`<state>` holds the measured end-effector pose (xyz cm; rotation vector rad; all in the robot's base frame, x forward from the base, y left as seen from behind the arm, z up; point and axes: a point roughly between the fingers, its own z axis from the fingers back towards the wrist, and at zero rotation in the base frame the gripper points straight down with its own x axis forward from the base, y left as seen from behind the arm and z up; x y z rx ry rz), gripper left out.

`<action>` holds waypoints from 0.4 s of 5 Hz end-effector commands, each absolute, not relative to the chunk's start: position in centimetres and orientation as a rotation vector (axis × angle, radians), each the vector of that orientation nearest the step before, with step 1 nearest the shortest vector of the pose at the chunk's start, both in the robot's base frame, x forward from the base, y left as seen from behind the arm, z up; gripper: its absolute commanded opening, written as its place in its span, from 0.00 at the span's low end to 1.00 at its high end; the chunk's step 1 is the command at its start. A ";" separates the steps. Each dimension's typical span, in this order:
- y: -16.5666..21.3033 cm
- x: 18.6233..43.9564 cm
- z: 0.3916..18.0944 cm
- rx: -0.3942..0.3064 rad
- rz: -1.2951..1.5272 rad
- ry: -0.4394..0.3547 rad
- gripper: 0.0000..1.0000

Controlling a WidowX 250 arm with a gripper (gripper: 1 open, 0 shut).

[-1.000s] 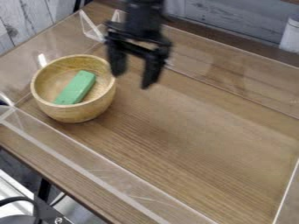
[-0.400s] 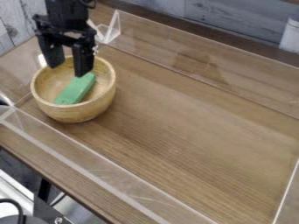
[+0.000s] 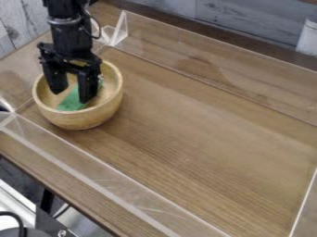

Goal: Remove the green block from inside the brown bowl and put it on the table

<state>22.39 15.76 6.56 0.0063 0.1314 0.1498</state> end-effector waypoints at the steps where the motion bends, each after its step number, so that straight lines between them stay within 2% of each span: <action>1: 16.3 23.2 6.6 0.041 0.159 0.106 1.00; 2: 16.0 23.8 6.4 0.045 0.158 0.108 1.00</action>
